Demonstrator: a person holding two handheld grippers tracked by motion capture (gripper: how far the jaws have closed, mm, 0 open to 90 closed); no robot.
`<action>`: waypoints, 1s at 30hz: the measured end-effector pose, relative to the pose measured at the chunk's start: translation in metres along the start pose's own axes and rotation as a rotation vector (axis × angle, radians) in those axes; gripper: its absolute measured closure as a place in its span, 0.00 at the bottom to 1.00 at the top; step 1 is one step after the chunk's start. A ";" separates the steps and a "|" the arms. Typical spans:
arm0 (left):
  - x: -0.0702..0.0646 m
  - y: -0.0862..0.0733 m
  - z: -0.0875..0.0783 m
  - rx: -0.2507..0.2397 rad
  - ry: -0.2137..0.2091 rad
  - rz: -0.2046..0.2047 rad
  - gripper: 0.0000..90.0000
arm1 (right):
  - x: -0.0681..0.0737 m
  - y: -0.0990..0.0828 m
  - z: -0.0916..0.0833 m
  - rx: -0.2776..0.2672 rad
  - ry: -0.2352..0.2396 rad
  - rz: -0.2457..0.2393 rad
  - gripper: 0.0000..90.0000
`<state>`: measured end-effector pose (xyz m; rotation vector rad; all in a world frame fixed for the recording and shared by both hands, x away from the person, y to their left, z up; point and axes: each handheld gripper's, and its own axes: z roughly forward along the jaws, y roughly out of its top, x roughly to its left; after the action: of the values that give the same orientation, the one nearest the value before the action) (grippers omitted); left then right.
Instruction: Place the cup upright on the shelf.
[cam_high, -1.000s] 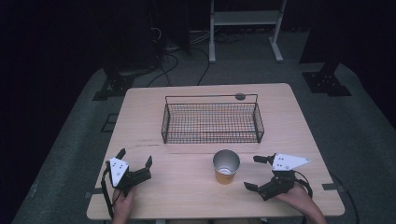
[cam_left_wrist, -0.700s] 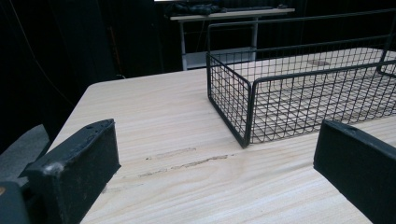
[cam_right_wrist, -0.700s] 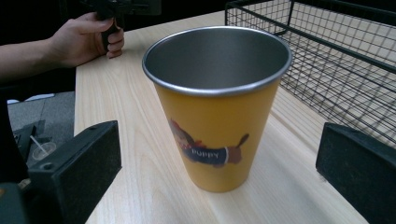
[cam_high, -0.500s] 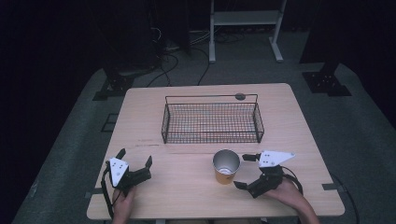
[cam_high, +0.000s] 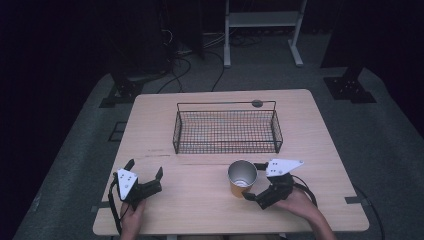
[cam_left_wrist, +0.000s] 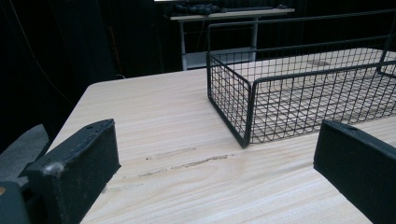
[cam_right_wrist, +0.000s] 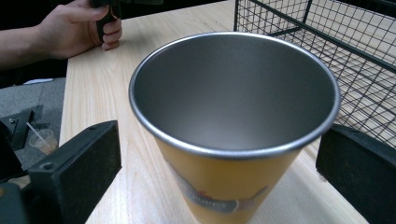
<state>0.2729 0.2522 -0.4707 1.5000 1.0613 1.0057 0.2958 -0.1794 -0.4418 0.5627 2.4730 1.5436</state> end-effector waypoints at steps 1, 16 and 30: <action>0.000 0.000 0.000 0.000 0.000 0.000 0.00 | 0.000 0.000 0.001 0.003 0.000 0.001 0.00; 0.000 0.000 0.000 0.000 0.000 0.000 0.00 | -0.002 0.005 0.015 0.008 0.000 0.002 0.00; 0.000 0.000 0.000 -0.001 0.000 0.000 0.00 | -0.002 0.007 0.025 0.007 0.013 0.007 0.00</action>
<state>0.2729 0.2522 -0.4707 1.4999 1.0604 1.0059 0.3079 -0.1570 -0.4463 0.5649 2.4899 1.5470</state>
